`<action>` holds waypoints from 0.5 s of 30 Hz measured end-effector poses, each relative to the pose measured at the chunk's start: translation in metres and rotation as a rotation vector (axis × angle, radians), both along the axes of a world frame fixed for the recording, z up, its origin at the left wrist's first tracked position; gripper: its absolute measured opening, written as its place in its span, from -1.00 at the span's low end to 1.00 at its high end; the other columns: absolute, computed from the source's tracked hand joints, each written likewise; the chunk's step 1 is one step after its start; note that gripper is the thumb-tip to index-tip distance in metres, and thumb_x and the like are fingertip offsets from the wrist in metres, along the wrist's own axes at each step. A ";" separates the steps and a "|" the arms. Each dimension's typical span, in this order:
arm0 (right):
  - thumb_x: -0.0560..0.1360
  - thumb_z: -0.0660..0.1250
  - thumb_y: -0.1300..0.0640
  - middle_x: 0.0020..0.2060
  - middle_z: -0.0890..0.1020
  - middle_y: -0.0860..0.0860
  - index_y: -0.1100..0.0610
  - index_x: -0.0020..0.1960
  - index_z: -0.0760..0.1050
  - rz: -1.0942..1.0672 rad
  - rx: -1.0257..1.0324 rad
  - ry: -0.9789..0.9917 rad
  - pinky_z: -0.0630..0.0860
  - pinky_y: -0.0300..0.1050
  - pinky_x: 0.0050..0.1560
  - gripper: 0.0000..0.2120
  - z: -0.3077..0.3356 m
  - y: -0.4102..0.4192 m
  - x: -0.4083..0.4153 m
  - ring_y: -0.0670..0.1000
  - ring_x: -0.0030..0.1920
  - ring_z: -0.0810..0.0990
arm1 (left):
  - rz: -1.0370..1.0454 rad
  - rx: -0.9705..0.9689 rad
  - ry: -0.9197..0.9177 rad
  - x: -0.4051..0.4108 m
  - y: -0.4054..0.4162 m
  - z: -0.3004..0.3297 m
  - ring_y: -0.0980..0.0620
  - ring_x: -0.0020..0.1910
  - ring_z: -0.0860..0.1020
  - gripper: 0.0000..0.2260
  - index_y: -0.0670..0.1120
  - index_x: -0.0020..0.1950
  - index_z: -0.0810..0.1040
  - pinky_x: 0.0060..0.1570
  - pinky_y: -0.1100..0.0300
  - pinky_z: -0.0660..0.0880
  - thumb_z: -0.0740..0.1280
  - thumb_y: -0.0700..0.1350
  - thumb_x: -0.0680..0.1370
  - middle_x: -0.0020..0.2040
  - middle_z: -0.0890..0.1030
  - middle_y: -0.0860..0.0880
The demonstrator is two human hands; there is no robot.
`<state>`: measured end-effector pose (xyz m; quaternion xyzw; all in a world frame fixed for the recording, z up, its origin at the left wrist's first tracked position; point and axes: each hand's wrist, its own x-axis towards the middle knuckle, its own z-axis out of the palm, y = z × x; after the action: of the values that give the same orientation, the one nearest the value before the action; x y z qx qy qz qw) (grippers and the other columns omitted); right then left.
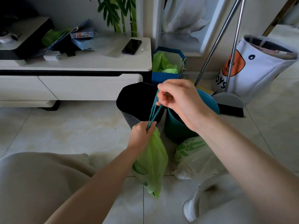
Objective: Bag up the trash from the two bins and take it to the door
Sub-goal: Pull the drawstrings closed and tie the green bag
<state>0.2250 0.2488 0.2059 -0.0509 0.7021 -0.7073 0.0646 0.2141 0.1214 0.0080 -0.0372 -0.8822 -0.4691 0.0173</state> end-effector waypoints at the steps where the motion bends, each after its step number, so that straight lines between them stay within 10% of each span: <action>1: 0.49 0.23 0.23 -0.40 0.39 0.19 0.23 -0.40 0.41 0.004 0.013 0.017 0.51 -0.09 -0.10 -0.71 -0.001 -0.001 0.001 0.01 -0.37 0.38 | 0.008 -0.008 0.002 -0.001 0.002 -0.001 0.07 -0.54 0.26 -0.56 -0.26 -0.27 0.43 -0.49 0.14 0.23 0.23 0.10 0.60 -0.50 0.31 0.04; 7: 0.52 0.25 0.29 -0.24 0.58 0.14 0.31 -0.14 0.54 -0.015 -0.030 -0.082 0.54 0.00 0.08 -0.86 -0.004 0.007 -0.004 0.08 -0.20 0.50 | -0.184 -0.169 -0.141 -0.013 -0.009 0.011 0.03 -0.38 0.47 -0.64 -0.15 -0.13 0.55 -0.40 0.16 0.36 0.27 0.15 0.56 -0.30 0.54 -0.04; 11: 0.54 0.26 0.28 -0.20 0.61 0.14 0.30 -0.09 0.56 0.008 0.006 -0.070 0.55 0.08 0.14 -0.87 -0.002 0.011 -0.005 0.05 -0.17 0.57 | -0.354 -0.349 -0.202 -0.016 -0.031 0.045 0.02 0.17 0.52 -0.60 0.01 0.31 0.53 0.19 0.07 0.46 0.35 0.12 0.52 0.20 0.58 0.01; 15: 0.54 0.28 0.27 -0.20 0.65 0.10 0.28 -0.06 0.58 0.007 0.021 -0.014 0.59 0.09 0.13 -0.88 -0.002 0.003 -0.001 0.02 -0.16 0.63 | -0.361 -0.310 -0.169 -0.020 -0.048 0.087 0.28 -0.12 0.57 -0.82 0.07 0.08 0.67 -0.13 0.46 0.41 0.43 -0.01 0.49 -0.11 0.64 0.20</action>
<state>0.2240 0.2517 0.2036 -0.0477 0.7090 -0.6998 0.0724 0.1939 0.0736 0.0955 -0.1572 -0.9210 -0.3250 -0.1466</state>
